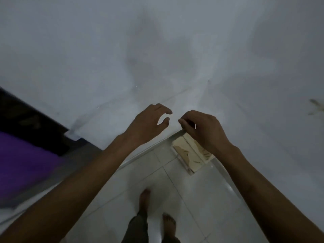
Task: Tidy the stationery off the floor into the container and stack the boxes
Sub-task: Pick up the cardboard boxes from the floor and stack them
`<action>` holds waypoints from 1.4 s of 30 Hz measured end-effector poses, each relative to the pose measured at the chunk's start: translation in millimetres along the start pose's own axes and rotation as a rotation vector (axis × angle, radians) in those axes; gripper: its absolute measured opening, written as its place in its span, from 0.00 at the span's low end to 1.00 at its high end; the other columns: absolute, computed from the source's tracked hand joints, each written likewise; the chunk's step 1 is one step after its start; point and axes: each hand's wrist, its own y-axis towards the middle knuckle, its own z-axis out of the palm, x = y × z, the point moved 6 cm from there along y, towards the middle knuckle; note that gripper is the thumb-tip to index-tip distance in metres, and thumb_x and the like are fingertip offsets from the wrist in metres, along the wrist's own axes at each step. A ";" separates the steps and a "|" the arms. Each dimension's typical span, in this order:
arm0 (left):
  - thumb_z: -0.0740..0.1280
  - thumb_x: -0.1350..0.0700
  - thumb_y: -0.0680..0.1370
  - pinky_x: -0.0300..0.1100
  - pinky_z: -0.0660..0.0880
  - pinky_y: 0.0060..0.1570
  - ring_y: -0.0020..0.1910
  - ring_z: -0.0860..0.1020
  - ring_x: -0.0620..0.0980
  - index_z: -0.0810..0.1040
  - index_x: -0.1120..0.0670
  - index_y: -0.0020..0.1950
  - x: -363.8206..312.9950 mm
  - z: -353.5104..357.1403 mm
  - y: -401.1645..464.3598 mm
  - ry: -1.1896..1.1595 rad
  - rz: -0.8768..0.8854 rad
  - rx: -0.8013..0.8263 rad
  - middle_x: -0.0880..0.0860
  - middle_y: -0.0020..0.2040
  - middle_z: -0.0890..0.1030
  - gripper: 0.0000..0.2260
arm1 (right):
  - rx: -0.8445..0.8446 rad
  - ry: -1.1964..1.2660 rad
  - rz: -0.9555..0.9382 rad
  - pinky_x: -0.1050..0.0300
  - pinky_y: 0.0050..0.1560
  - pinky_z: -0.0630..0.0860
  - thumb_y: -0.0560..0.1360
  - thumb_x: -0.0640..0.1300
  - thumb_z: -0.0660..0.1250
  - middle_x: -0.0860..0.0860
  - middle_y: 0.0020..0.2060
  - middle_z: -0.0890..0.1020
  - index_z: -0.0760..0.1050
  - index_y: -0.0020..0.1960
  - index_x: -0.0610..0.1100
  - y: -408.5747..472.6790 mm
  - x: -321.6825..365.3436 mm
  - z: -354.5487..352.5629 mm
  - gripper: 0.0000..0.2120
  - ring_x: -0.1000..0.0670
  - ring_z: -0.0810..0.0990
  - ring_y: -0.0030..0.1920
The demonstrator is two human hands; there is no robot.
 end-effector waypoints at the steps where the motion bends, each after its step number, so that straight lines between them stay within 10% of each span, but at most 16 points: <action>1: 0.63 0.53 0.79 0.36 0.70 0.53 0.57 0.73 0.45 0.75 0.50 0.61 3.5 -15.1 -21.7 -0.001 -0.051 -0.036 0.46 0.59 0.77 0.11 | 0.039 0.009 -0.040 0.51 0.32 0.75 0.79 0.50 0.61 0.54 0.34 0.78 0.76 0.41 0.46 2.4 20.8 3.9 0.11 0.53 0.74 0.31; 26: 0.65 0.57 0.78 0.29 0.68 0.44 0.46 0.76 0.43 0.78 0.52 0.58 -42.3 -81.7 -721.4 -0.077 -1.411 -0.698 0.48 0.54 0.79 0.10 | 0.962 0.360 -1.057 0.63 0.40 0.75 0.78 0.46 0.62 0.59 0.49 0.77 0.77 0.54 0.51 -216.4 515.7 241.9 0.07 0.60 0.76 0.43; 33: 0.66 0.58 0.77 0.22 0.66 0.44 0.49 0.76 0.40 0.79 0.49 0.54 -81.1 -40.8 -870.3 -0.146 -1.565 -0.759 0.39 0.50 0.76 0.08 | 1.177 0.280 -1.100 0.65 0.43 0.73 0.77 0.48 0.62 0.66 0.46 0.71 0.75 0.57 0.55 -330.2 599.3 296.8 0.09 0.64 0.73 0.45; 42: 0.66 0.55 0.77 0.37 0.76 0.43 0.44 0.78 0.44 0.72 0.41 0.52 -73.5 59.3 -968.2 -0.453 -1.772 -0.820 0.46 0.52 0.77 0.09 | 1.356 0.192 -1.002 0.54 0.46 0.79 0.76 0.51 0.61 0.66 0.46 0.74 0.74 0.56 0.59 -395.5 614.8 374.0 0.09 0.62 0.76 0.47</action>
